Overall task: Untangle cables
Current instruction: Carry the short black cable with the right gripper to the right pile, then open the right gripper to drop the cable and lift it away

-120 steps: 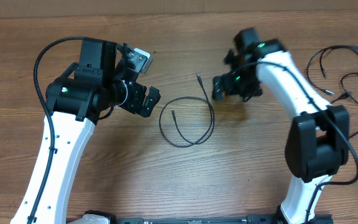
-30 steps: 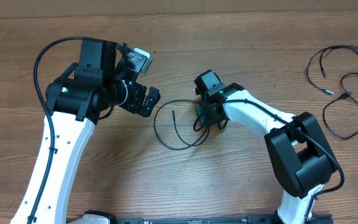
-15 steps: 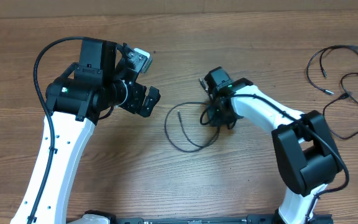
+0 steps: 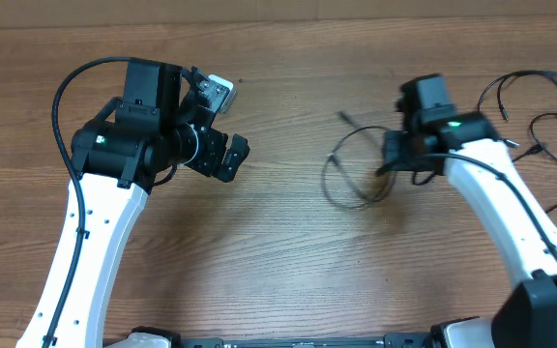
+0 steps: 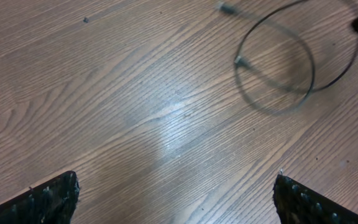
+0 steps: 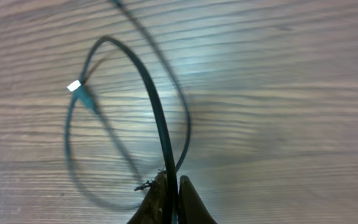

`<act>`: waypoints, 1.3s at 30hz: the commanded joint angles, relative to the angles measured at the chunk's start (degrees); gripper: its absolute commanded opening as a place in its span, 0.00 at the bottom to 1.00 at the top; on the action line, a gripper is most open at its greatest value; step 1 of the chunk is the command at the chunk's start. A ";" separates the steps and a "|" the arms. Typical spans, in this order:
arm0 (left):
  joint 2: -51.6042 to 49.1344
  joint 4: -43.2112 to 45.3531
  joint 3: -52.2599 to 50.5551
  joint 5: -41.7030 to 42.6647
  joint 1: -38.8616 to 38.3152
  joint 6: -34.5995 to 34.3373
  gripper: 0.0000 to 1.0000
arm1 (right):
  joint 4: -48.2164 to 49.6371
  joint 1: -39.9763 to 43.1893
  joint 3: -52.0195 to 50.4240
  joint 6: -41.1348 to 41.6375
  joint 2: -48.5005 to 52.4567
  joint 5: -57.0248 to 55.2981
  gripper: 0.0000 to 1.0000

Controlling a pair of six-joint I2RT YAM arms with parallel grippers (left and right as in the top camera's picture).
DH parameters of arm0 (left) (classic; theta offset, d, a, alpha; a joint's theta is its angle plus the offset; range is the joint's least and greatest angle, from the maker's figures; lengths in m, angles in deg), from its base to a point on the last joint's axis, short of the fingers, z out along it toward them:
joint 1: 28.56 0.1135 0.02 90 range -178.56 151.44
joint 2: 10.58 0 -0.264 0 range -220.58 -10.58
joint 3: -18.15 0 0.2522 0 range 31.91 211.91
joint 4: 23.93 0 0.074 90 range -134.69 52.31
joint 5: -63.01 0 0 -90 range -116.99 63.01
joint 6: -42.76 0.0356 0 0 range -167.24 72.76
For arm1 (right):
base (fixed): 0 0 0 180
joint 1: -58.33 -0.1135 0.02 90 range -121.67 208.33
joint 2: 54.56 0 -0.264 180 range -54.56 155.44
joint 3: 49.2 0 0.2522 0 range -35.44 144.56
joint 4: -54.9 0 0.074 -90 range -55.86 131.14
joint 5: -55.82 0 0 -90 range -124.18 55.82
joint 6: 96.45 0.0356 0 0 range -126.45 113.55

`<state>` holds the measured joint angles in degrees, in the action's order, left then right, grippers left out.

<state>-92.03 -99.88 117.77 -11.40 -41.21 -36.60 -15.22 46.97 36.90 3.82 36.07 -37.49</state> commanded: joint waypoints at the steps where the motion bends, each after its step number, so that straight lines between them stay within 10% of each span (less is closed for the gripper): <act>1: -0.31 0.00 0.42 -0.15 -0.02 -0.57 1.00 | -1.81 5.42 0.94 0.22 -4.98 -0.74 0.04; 18: -0.31 0.00 0.42 -0.15 -0.02 -0.57 0.99 | -2.43 36.83 0.94 7.91 -13.14 -0.22 0.04; 39: -0.31 0.00 0.42 -0.15 -0.02 -0.57 1.00 | 20.87 62.18 0.92 12.72 -13.16 7.08 0.04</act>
<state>-92.03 -99.88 117.77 -11.40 -41.21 -36.60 4.10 107.32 36.90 16.01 24.66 -31.11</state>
